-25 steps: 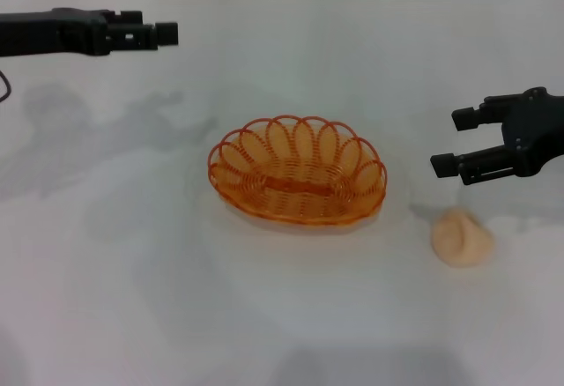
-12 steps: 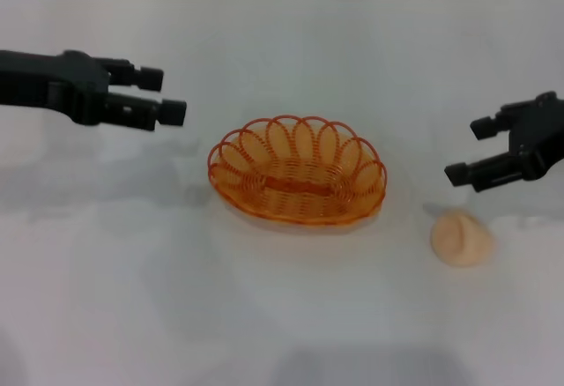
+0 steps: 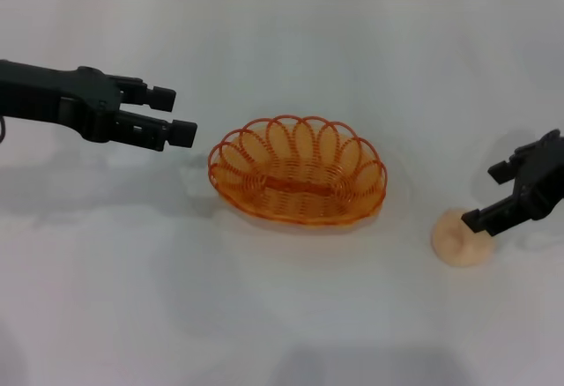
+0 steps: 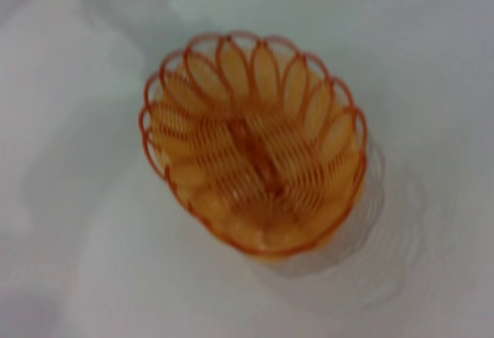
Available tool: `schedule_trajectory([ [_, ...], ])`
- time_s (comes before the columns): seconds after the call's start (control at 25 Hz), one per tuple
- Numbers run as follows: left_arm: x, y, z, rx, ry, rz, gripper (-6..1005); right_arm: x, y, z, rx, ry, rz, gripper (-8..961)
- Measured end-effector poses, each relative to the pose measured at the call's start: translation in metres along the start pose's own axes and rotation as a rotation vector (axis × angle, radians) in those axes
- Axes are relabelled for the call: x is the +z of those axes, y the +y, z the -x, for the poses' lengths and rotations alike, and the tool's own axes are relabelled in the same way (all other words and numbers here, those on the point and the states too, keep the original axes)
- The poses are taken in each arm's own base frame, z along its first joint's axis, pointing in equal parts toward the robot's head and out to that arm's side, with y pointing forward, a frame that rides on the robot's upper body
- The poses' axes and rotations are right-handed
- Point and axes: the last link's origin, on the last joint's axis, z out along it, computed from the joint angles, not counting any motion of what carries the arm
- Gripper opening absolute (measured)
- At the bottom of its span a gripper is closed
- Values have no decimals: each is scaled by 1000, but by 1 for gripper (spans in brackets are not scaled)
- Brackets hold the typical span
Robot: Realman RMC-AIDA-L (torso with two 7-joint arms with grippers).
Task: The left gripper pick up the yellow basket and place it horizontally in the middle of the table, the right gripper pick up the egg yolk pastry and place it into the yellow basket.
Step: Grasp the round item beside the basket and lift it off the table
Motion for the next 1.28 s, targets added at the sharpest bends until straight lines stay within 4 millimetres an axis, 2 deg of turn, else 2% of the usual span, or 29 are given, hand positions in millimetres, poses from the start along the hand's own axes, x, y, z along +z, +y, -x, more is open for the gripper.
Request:
schedule_trajectory([
  [0.6, 1, -3, 2, -16, 9, -20, 893, 27, 2, 0, 9, 60, 3, 776],
  [1.2, 2, -5, 3, -21, 13, -30, 893, 39, 0, -4, 7, 91, -10, 750],
  [1.28, 3, -5, 3, -23, 15, -29, 893, 38, -1, -4, 11, 90, -13, 679],
])
